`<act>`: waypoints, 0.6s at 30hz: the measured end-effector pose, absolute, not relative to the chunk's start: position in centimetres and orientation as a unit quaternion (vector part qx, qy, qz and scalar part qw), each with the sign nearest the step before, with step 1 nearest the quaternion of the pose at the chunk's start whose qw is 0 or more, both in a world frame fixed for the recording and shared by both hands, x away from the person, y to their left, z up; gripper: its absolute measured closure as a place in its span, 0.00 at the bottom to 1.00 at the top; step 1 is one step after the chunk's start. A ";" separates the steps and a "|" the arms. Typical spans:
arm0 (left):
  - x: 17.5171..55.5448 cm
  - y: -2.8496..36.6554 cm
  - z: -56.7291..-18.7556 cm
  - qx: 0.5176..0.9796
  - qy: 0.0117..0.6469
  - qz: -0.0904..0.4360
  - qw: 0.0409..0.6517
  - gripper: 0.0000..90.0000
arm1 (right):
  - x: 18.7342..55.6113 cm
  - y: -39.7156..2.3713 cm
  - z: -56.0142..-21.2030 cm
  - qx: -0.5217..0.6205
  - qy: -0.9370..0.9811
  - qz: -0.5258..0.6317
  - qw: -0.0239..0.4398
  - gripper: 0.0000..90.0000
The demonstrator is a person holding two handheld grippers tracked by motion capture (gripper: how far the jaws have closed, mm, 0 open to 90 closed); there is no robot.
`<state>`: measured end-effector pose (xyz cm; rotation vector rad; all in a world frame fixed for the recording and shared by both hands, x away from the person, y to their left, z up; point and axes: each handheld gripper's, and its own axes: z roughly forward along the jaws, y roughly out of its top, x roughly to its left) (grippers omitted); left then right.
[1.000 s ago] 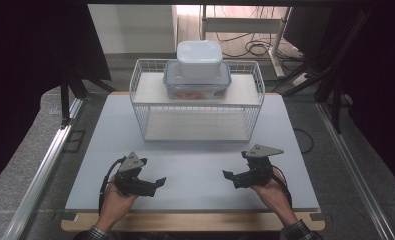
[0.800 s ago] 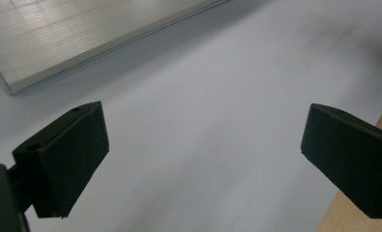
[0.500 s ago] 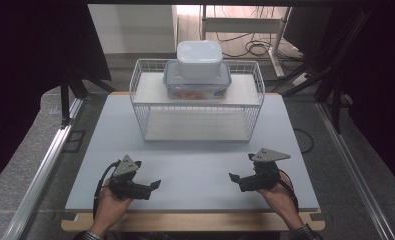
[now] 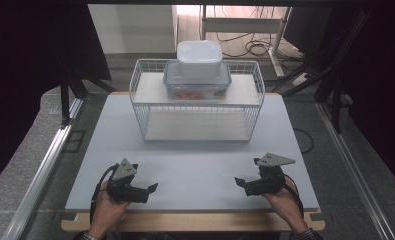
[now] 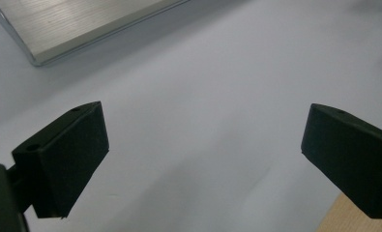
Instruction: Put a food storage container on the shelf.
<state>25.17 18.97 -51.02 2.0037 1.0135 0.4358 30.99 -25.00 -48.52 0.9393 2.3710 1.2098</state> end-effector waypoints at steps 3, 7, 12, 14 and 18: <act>25.1 19.1 -51.2 0.799 0.404 0.174 0.411 0.03 | 30.9 -25.3 -48.7 0.331 0.829 0.423 0.159 0.00; 25.2 19.1 -51.5 0.800 0.407 0.172 0.406 0.03 | 30.8 -25.6 -48.9 0.334 0.829 0.419 0.159 0.00; 25.3 19.0 -52.1 0.804 0.409 0.172 0.397 0.03 | 30.6 -25.9 -49.4 0.337 0.832 0.412 0.158 0.00; 25.4 19.0 -52.3 0.805 0.410 0.168 0.394 0.03 | 30.6 -25.9 -49.6 0.336 0.833 0.409 0.159 0.00; 25.6 19.0 -52.7 0.809 0.413 0.158 0.389 0.03 | 30.6 -25.9 -50.0 0.334 0.839 0.398 0.157 0.00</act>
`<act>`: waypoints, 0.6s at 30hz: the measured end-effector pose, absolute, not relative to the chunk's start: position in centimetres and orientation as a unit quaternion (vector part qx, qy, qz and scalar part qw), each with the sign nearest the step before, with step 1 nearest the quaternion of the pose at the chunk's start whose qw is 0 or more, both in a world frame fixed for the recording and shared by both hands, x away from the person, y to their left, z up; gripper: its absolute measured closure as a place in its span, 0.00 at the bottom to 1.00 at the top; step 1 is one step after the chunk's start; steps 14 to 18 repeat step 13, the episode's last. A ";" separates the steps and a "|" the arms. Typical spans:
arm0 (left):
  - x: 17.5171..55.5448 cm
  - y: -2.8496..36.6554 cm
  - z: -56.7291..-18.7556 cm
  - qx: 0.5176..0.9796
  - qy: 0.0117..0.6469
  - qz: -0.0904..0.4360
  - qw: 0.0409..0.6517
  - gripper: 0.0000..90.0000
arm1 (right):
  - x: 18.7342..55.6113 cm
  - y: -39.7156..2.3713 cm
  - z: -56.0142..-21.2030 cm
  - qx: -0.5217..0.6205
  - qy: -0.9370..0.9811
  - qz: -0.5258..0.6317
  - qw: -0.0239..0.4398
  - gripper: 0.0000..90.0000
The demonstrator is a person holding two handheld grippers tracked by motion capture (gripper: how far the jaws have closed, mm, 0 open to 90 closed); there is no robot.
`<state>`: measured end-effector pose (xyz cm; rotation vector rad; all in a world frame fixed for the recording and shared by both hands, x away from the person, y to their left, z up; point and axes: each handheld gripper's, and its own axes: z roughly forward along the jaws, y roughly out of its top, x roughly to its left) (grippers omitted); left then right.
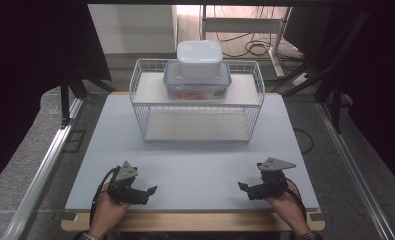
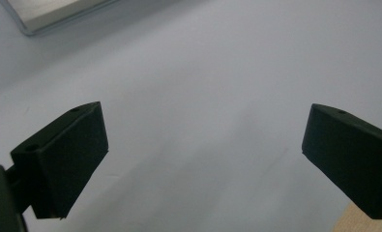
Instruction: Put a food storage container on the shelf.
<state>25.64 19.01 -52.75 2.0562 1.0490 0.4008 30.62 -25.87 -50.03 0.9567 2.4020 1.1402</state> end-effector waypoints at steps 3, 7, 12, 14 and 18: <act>25.7 18.8 -53.0 0.814 0.411 0.150 0.383 0.02 | 30.7 -25.8 -50.6 0.335 0.843 0.392 0.151 0.00; 25.9 18.5 -53.3 0.822 0.407 0.143 0.371 0.02 | 30.9 -25.7 -51.3 0.338 0.849 0.382 0.138 0.00; 25.9 18.3 -53.5 0.826 0.404 0.139 0.366 0.02 | 30.9 -25.6 -51.4 0.339 0.851 0.377 0.136 0.00; 26.0 18.3 -53.5 0.827 0.403 0.140 0.366 0.02 | 30.9 -25.7 -51.4 0.339 0.851 0.377 0.137 0.00; 26.0 18.3 -53.5 0.827 0.403 0.140 0.366 0.02 | 30.9 -25.7 -51.4 0.339 0.851 0.377 0.137 0.00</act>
